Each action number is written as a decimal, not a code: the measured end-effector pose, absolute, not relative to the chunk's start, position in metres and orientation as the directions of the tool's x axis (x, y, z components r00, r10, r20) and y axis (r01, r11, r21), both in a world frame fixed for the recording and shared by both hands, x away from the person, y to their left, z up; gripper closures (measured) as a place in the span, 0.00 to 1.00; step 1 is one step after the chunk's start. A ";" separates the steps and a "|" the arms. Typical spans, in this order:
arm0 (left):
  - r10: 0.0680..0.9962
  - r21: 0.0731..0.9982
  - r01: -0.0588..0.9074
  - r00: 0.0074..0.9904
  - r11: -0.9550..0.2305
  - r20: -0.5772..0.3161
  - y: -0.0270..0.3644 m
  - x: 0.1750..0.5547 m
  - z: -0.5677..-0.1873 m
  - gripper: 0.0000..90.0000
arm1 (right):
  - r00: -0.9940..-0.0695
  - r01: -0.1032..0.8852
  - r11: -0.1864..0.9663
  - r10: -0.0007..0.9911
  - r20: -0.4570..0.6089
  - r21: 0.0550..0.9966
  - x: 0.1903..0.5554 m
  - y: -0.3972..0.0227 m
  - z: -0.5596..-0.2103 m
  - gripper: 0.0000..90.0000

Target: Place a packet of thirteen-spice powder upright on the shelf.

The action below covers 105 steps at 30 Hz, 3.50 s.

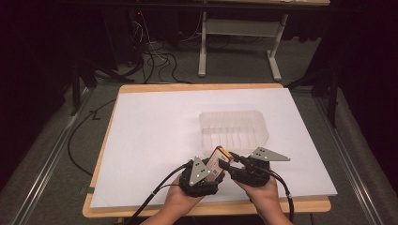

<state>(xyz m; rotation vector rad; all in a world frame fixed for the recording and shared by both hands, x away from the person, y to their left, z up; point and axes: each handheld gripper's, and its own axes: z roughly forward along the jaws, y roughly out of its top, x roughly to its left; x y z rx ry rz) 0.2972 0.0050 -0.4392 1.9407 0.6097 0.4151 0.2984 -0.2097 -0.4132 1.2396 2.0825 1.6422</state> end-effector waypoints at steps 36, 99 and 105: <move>0.572 0.886 0.264 0.820 -0.381 0.002 0.013 0.303 -0.442 0.22 | -0.604 0.451 0.034 0.747 0.277 0.892 0.297 -0.220 -0.409 0.75; 0.735 0.865 0.385 0.678 -0.323 -0.027 0.127 0.351 -0.435 0.26 | -0.391 0.284 -0.094 0.897 0.205 0.954 0.290 -0.290 -0.367 0.75; 0.732 0.876 0.349 0.681 -0.333 0.007 0.127 0.347 -0.433 0.25 | -0.358 0.265 -0.080 0.917 0.175 0.961 0.292 -0.291 -0.363 0.75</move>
